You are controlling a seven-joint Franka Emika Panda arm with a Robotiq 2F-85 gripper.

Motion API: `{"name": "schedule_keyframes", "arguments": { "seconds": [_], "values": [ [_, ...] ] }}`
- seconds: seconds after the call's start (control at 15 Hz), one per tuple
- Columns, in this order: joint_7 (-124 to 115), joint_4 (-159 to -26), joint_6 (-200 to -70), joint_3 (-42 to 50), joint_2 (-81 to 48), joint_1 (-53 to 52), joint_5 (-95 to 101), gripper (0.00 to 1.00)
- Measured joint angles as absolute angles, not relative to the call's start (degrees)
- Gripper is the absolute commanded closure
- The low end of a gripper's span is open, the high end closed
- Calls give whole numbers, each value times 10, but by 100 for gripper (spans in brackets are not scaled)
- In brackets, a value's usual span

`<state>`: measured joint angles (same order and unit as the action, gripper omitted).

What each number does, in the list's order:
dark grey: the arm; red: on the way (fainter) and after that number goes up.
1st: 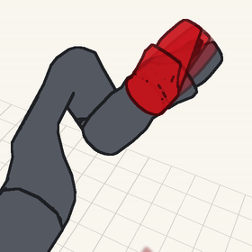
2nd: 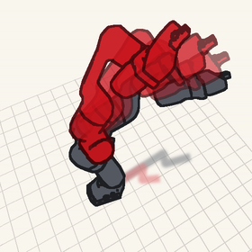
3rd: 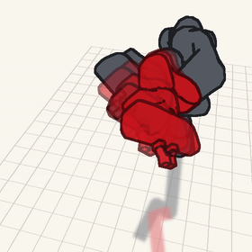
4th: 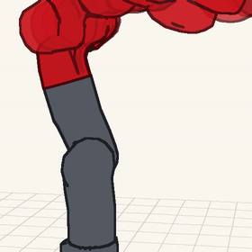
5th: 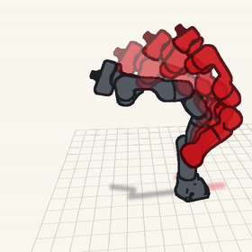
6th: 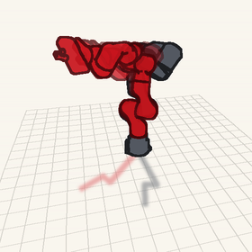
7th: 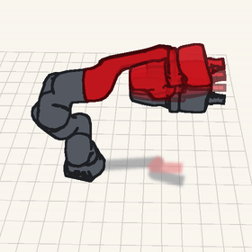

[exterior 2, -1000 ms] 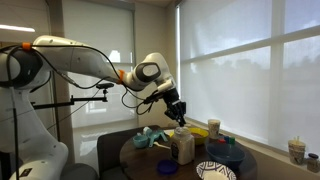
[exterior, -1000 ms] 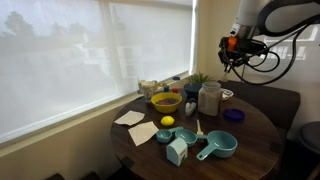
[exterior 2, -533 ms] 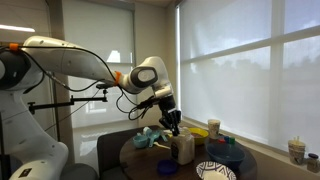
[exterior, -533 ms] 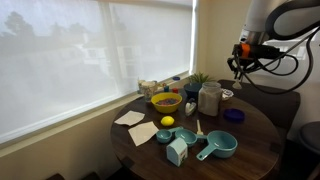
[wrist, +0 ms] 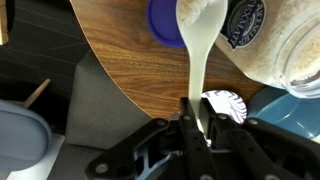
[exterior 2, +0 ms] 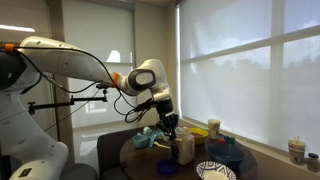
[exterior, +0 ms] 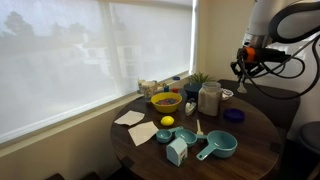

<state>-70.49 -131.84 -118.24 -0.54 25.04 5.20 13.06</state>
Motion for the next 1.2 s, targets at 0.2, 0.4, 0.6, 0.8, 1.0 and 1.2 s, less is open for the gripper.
{"name": "schedule_keyframes", "arguments": {
  "seconds": [0.2,0.4,0.6,0.8,1.0,1.2],
  "values": [
    [-702,-1320,-1182,-9,250,53,131,97],
    [-691,-1337,-1181,-15,249,54,133,97],
    [-688,-1361,-1183,-21,250,54,138,97],
    [-688,-1383,-1194,-22,250,56,147,97],
    [-689,-1406,-1231,-24,250,66,167,97],
    [-699,-1427,-1273,-30,250,80,194,97]
  ]
}}
